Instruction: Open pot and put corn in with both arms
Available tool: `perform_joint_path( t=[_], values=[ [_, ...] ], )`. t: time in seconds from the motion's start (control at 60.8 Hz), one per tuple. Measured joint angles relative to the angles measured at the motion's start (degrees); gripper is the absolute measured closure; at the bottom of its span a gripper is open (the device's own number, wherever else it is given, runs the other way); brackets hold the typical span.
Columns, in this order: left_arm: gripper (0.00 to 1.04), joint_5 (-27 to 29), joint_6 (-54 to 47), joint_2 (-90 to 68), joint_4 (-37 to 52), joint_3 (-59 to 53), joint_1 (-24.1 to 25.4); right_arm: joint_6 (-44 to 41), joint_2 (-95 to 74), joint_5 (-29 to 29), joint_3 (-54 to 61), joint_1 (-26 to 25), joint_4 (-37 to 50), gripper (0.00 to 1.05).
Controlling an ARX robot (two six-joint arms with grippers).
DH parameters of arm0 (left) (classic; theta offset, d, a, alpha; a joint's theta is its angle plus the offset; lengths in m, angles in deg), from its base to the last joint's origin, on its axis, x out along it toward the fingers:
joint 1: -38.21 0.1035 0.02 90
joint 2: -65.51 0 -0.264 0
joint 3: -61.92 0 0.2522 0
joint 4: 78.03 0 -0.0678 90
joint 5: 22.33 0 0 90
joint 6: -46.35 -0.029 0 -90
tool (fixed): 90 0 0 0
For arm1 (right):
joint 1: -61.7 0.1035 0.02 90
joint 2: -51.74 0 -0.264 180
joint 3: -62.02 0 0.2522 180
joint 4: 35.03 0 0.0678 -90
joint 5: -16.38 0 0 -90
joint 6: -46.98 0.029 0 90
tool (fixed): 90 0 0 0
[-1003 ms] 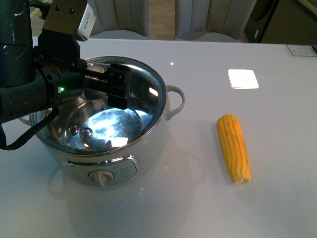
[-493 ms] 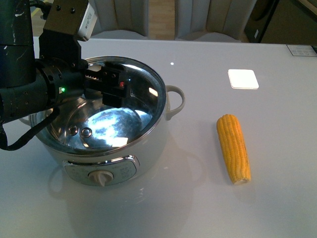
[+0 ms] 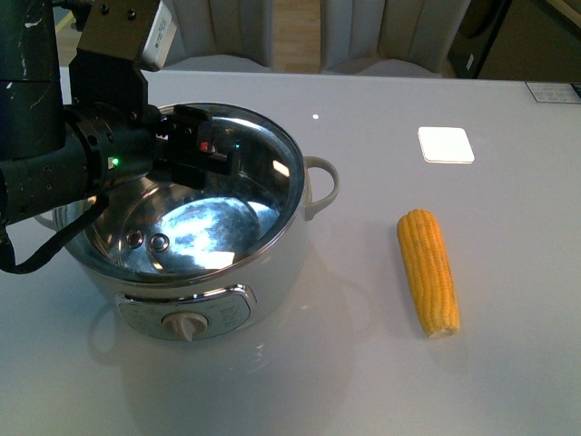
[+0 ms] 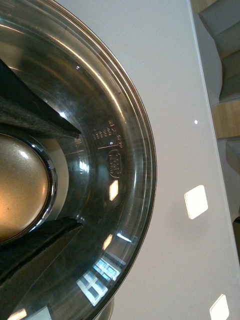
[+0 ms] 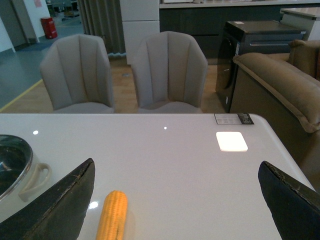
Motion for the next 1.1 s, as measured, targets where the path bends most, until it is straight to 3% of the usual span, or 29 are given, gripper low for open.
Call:
perform_joint_path(
  t=[1.102],
  values=[
    [0.63, 2.34, -3.06, 6.82, -5.49, -0.17, 0.04, 0.00, 0.00, 0.00, 0.00, 0.00, 0.00, 0.09]
  ],
)
